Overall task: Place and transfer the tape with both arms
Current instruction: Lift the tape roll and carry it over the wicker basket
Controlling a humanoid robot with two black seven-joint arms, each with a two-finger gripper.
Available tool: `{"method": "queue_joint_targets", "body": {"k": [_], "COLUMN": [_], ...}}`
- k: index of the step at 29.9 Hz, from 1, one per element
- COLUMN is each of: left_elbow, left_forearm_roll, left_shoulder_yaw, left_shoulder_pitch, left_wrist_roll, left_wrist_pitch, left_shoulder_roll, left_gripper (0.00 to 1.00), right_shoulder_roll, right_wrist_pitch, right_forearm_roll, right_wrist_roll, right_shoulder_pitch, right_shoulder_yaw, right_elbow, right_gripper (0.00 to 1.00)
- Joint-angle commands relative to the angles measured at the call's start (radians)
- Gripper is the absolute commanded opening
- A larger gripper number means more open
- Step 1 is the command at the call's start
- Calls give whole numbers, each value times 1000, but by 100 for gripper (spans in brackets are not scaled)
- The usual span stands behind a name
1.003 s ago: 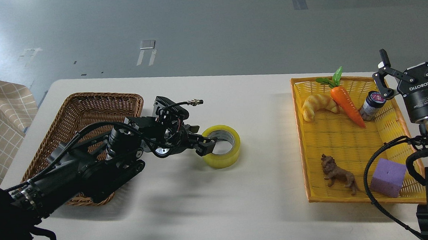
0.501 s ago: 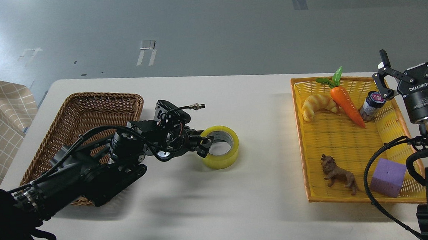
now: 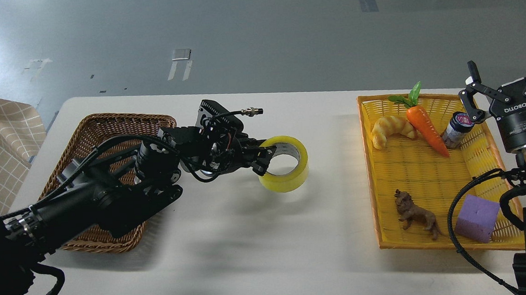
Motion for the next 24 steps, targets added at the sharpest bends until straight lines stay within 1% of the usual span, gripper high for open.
{"method": "queue_joint_targets", "body": {"k": [1, 4, 6, 10, 16, 20, 21, 24], "left_elbow": [-2, 1, 4, 4, 5, 11, 11, 16], "left_forearm_roll": [-79, -143, -165, -165, -180, -182, -182, -180], "left_shoulder_yaw": [4, 7, 6, 6, 7, 13, 13, 15], "left_shoulder_pitch": [-82, -129, -154, -161, -146, -126, -126, -82], "left_wrist_roll": [-7, -24, -47, -82, -122, -154, -154, -168], "left_wrist_pitch": [-1, 1, 1, 1, 7, 43, 43, 53], "left_shoulder_roll": [46, 98, 159, 233, 365, 454, 454, 504], "left_gripper": [0, 0, 0, 0, 0, 0, 0, 0], "right_shoulder_roll": [0, 0, 0, 0, 0, 0, 0, 0], "right_wrist_pitch": [0, 0, 0, 0, 0, 0, 0, 0], "right_forearm_roll": [4, 4, 5, 15, 19, 19, 19, 21], "right_wrist_roll": [-1, 0, 0, -1, -1, -1, -1, -1], "right_shoulder_pitch": [-4, -5, -5, -5, -4, -4, -4, -4], "right_shoulder_yaw": [0, 0, 0, 0, -1, -1, -1, -1], "right_elbow": [10, 10, 10, 10, 10, 9, 9, 7], "right_gripper": [98, 98, 98, 98, 98, 98, 98, 98]}}
